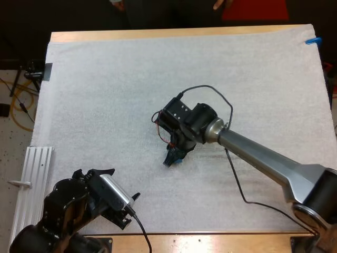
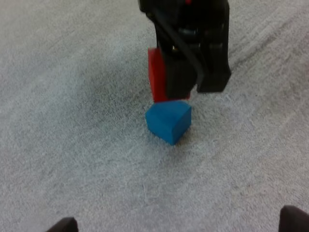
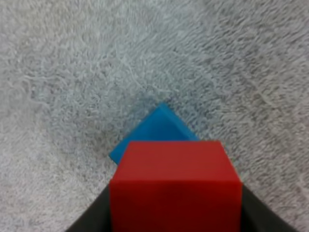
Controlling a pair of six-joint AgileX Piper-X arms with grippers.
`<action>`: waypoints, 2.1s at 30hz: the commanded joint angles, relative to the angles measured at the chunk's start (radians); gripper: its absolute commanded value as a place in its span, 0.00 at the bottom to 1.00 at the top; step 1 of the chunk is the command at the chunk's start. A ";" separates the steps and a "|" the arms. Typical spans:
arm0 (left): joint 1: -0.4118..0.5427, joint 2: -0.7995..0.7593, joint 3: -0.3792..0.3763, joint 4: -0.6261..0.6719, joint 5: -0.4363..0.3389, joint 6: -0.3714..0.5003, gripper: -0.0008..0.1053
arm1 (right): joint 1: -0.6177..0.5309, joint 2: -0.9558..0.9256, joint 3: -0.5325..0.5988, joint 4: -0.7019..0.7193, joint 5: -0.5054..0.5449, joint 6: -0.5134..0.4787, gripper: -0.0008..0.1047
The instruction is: Stack red cube on blue cube
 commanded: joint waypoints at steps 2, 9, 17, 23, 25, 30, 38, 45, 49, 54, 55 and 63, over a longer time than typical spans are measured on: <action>-0.005 -0.002 -0.006 -0.001 0.006 0.006 0.73 | 0.001 0.011 -0.010 -0.005 -0.027 -0.012 0.19; -0.005 -0.002 -0.006 -0.001 0.006 0.006 0.73 | 0.001 0.028 -0.010 -0.023 -0.033 -0.019 0.19; -0.005 -0.002 -0.006 -0.001 0.006 0.006 0.73 | 0.001 0.032 -0.010 -0.034 -0.050 -0.034 0.19; -0.005 -0.002 -0.006 -0.001 0.006 0.006 0.73 | 0.001 0.039 -0.006 -0.034 -0.053 -0.054 0.25; -0.005 -0.002 -0.006 -0.001 0.006 0.006 0.73 | 0.001 0.039 -0.006 -0.034 -0.053 -0.054 0.38; -0.005 -0.002 -0.006 -0.001 0.006 0.006 0.73 | 0.001 0.039 -0.006 -0.042 -0.051 -0.054 0.47; -0.005 -0.002 -0.006 -0.001 0.006 0.006 0.73 | 0.001 0.030 -0.010 -0.030 -0.044 -0.043 0.47; -0.005 -0.002 -0.006 -0.001 0.006 0.005 0.73 | 0.001 -0.063 -0.012 -0.020 -0.049 0.009 0.47; -0.005 -0.002 -0.006 -0.069 -0.046 -0.030 0.73 | -0.002 -0.142 -0.012 -0.023 -0.049 0.015 0.47; 0.023 -0.002 -0.006 -0.219 -0.125 -0.080 0.73 | -0.060 -0.203 -0.012 -0.086 -0.049 0.059 0.47; 0.050 -0.002 -0.006 -0.254 -0.125 -0.081 0.73 | -0.091 -0.215 -0.009 -0.122 -0.049 0.087 0.47; 0.352 0.124 -0.058 -0.423 -0.011 -0.052 0.73 | -0.316 -0.275 -0.003 -0.251 0.022 0.166 0.47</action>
